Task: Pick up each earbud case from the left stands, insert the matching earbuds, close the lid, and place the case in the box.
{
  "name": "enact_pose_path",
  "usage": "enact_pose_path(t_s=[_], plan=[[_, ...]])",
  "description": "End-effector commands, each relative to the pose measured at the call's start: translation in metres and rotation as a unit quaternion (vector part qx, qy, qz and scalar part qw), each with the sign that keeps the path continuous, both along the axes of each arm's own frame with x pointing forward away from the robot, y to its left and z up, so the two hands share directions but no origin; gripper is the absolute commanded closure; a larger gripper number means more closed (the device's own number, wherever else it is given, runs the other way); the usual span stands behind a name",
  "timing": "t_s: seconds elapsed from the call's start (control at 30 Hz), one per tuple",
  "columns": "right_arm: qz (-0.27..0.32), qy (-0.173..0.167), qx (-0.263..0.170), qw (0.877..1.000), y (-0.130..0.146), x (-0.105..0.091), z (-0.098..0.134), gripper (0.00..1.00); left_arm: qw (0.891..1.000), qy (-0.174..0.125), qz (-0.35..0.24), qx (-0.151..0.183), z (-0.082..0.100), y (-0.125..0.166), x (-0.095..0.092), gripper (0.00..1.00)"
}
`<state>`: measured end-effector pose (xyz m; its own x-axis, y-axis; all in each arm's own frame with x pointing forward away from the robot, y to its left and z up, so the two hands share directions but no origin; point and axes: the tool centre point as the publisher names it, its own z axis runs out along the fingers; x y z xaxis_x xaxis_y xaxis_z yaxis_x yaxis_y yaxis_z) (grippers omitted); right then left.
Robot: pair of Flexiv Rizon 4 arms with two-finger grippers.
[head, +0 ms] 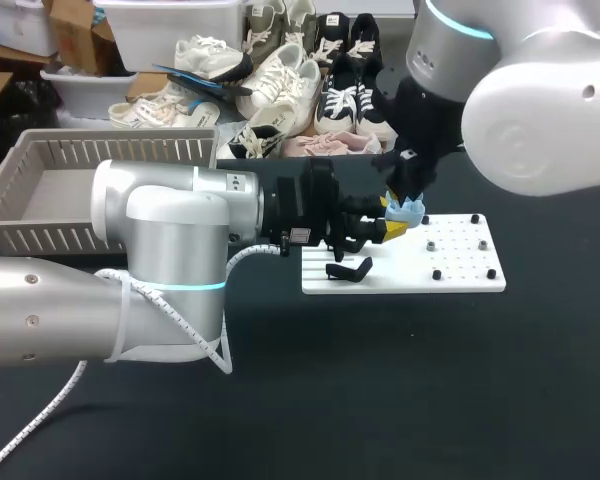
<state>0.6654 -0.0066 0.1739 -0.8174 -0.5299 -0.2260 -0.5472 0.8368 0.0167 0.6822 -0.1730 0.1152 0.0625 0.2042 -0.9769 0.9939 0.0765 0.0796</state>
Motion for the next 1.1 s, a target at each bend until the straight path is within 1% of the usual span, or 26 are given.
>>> enact_pose_path(t_s=[0.03,0.27,0.67,1.1], plan=[[-0.001,0.000,0.000,1.000,0.0014,-0.0001,-0.0003,1.00,1.000,-0.001,0.001,-0.001,-0.0004,0.0002,-0.0003,1.00],[-0.001,0.001,-0.001,1.000,0.0030,-0.0001,-0.0014,1.00,1.000,-0.001,0.001,-0.001,-0.0004,0.0002,-0.0003,1.00],[-0.004,-0.005,-0.004,1.000,-0.0012,-0.0015,0.0043,1.00,1.000,-0.001,0.001,-0.001,-0.0004,0.0002,-0.0003,1.00],[-0.006,0.000,-0.005,1.000,-0.0010,-0.0037,-0.0004,1.00,1.000,-0.001,0.001,-0.001,-0.0004,0.0002,-0.0003,1.00]])
